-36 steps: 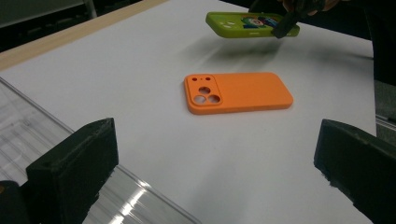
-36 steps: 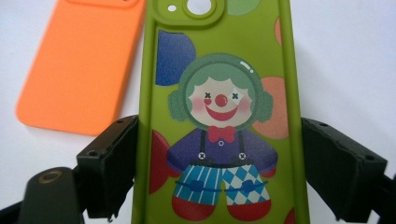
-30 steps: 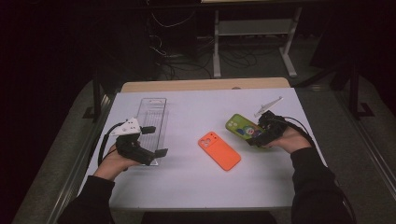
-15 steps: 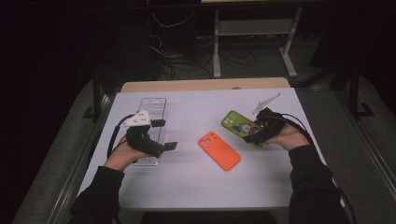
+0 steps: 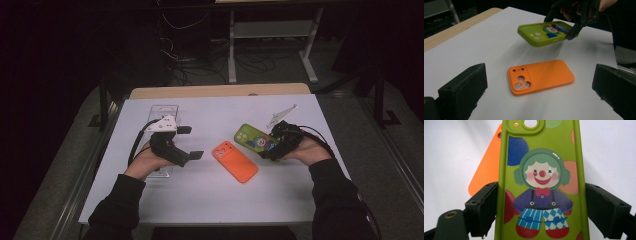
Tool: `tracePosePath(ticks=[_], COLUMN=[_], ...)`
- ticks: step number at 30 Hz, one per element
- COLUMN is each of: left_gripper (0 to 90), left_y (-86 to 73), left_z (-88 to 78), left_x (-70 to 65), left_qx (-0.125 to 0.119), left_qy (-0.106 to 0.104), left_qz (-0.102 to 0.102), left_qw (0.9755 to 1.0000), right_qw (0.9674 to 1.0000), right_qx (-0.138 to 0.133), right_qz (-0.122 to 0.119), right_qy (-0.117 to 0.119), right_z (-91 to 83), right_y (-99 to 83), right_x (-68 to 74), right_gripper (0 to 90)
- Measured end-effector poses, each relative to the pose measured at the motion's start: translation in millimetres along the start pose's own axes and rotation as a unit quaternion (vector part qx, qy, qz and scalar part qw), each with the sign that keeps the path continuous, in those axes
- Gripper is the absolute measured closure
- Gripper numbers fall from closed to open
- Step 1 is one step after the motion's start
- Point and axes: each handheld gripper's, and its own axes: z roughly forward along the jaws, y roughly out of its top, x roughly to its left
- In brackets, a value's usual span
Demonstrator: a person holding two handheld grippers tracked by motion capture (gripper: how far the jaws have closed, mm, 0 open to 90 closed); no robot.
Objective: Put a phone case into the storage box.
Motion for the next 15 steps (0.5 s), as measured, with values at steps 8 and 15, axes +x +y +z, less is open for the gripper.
tracePosePath(ticks=[8, 15], left_gripper=[0.0, 0.0], left_y=[1.7, 4.1], left_z=[6.3, 15.4], left_x=[-7.5, -17.0], left_qx=[0.018, 0.033], left_qy=[-0.013, -0.032], left_qz=[0.020, 0.040], left_qw=[0.9996, 0.9982], right_qw=[0.9990, 0.9977], right_qx=[0.014, 0.012], right_qz=[-0.042, -0.063], right_qy=[0.010, 0.023], right_z=[11.9, 10.5], right_y=[2.6, 5.3], right_x=[12.1, 20.1], right_gripper=[15.2, 15.1])
